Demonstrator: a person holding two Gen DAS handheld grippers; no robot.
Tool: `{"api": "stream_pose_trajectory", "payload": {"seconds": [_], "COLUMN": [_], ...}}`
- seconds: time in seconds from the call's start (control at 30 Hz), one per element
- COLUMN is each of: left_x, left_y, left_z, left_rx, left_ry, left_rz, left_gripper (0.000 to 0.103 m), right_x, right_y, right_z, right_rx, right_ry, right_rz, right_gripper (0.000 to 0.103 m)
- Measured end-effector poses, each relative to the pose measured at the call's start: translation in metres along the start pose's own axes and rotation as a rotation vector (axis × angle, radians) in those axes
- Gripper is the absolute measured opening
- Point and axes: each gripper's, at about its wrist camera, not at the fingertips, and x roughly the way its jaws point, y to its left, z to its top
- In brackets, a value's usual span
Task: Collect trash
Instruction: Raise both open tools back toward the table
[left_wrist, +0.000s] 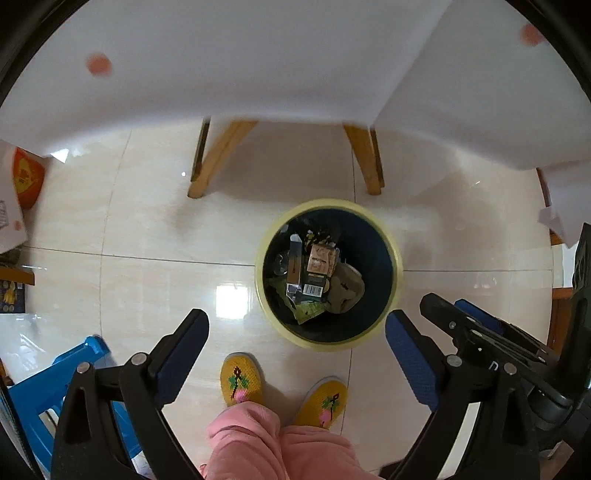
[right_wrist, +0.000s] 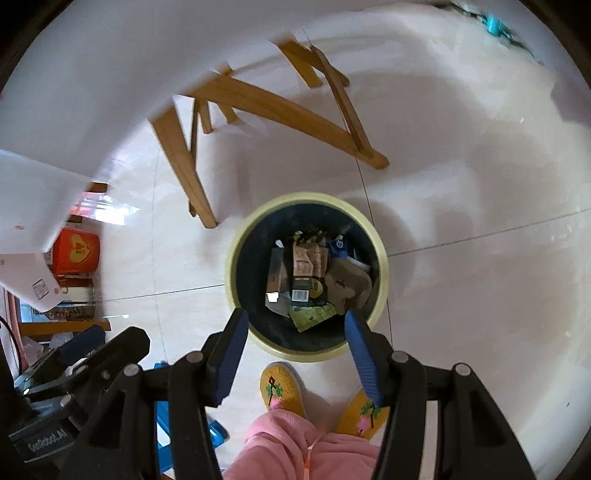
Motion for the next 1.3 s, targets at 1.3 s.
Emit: {"api": "stream_pose_trajectory", "payload": {"seconds": [1.3], "left_x": [-0.351], "left_y": [-0.025], "left_z": [0.016], "left_rx": [0.004], "left_ry": [-0.437], "left_rz": [0.061], "left_gripper": [0.095], "right_x": [-0.335], "right_y": [0.115], "right_z": [0.015], "right_rx": [-0.234], "right_ry": [-0.368], "right_rz": [0.008], "right_gripper": [0.06]}}
